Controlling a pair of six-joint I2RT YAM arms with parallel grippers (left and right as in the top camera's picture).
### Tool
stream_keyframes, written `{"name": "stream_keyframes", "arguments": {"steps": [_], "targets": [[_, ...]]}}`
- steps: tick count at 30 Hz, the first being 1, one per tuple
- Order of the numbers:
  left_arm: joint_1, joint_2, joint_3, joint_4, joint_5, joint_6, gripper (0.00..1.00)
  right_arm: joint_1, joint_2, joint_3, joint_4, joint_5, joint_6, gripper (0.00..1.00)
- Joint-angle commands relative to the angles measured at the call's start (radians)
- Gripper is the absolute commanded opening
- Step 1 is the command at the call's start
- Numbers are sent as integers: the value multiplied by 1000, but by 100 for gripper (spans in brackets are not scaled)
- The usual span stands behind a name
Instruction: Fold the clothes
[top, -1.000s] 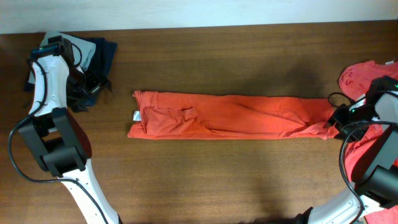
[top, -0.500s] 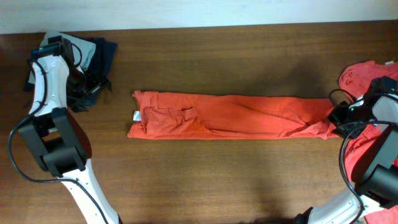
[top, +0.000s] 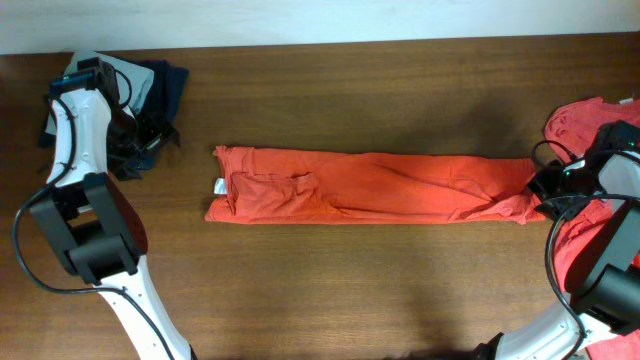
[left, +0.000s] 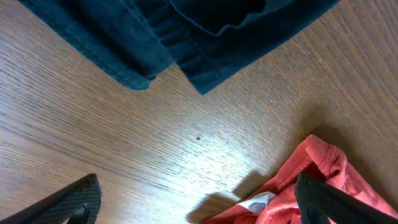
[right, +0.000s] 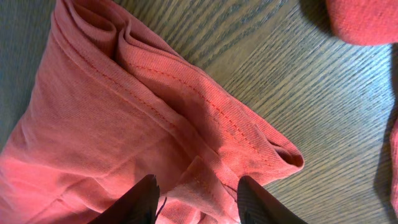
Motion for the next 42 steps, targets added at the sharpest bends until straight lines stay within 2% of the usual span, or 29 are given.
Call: {"name": "stream_keyframes", "arguments": {"steps": [1, 8, 28, 29, 31, 34, 42], "targets": [[1, -6, 13, 0, 7, -6, 99, -5, 3, -11, 3, -1, 19, 46], [1, -6, 13, 0, 7, -6, 99, 4, 3, -60, 69, -1, 39, 46], [2, -6, 13, 0, 7, -6, 99, 29, 3, -58, 62, 18, 77, 45], [2, -6, 13, 0, 7, -6, 99, 35, 3, -59, 65, 18, 82, 43], [1, -6, 13, 0, 7, -6, 99, 45, 3, -58, 72, 20, 85, 31], [1, -6, 13, 0, 7, -6, 99, 48, 3, -58, 72, 21, 91, 4], [1, -6, 13, 0, 7, -6, 99, 47, -6, -24, 50, 21, 49, 4]]}}
